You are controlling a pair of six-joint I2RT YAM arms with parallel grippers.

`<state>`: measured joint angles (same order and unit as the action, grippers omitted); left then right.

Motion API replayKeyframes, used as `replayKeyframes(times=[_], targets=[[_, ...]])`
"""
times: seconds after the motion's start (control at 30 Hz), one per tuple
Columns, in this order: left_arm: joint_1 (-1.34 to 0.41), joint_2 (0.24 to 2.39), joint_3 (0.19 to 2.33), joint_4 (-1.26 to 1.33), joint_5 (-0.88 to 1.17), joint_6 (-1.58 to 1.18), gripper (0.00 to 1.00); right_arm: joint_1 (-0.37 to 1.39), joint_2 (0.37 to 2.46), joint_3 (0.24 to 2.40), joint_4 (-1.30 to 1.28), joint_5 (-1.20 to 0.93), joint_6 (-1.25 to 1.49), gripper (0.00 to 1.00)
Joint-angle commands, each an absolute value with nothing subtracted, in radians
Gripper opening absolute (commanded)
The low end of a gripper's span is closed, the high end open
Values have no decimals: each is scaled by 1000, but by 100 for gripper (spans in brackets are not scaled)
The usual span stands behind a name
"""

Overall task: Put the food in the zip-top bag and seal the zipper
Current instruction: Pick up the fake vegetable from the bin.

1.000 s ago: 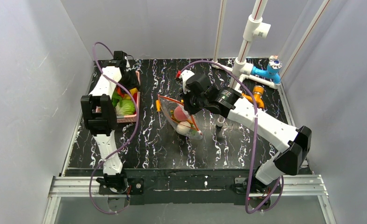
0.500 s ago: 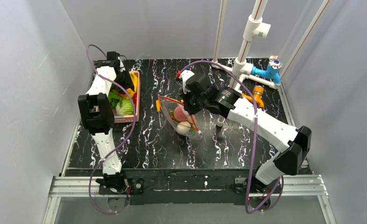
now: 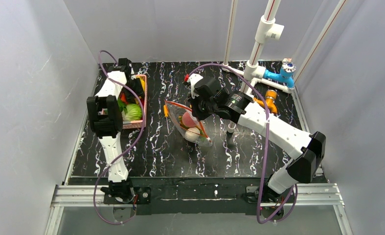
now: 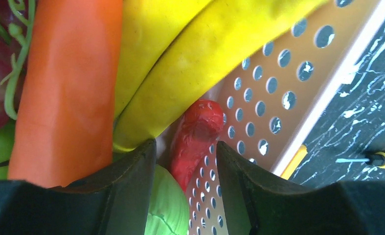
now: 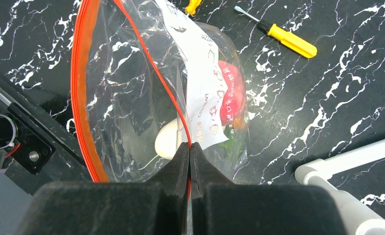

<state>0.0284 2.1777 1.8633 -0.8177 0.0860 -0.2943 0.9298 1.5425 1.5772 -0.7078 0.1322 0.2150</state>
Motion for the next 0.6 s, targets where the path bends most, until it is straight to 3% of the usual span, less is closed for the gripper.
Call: replayKeyframes(times=[0.0,0.2,0.3,0.57], targets=[[15,2216,1879,-833,41,-301,48,925,1548,1627,-701,125,225,1],[15,2258,1846,-813,-21,-312,45,925,1549,1626,-702,120,228,1],[-14,2261,1821,-817,-19,-311,54,926,1550,1627,-702,118,227,1],[-17,2160,1873,-870,29,-284,60,925,1550,1626,-700,110,229,1]])
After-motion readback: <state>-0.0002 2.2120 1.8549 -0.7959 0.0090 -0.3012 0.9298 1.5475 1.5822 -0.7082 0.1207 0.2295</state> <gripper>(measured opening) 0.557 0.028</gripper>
